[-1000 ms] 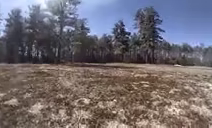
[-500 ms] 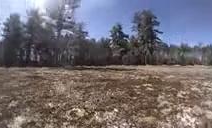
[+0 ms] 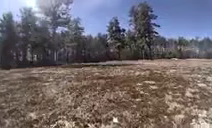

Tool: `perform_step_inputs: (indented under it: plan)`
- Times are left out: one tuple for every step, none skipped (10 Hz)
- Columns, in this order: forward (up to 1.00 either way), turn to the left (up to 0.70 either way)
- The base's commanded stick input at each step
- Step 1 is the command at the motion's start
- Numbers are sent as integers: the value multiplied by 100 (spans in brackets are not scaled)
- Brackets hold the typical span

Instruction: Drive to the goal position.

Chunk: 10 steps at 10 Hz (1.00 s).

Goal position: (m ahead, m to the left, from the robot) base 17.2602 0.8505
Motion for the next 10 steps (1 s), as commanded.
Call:
perform_step_inputs:
  plan:
    - [70,0]
    - [70,0]
    - [70,0]
    - [70,0]
    - [70,0]
    - [70,0]
    - [70,0]
    - [70,0]
    - [70,0]
    - [70,0]
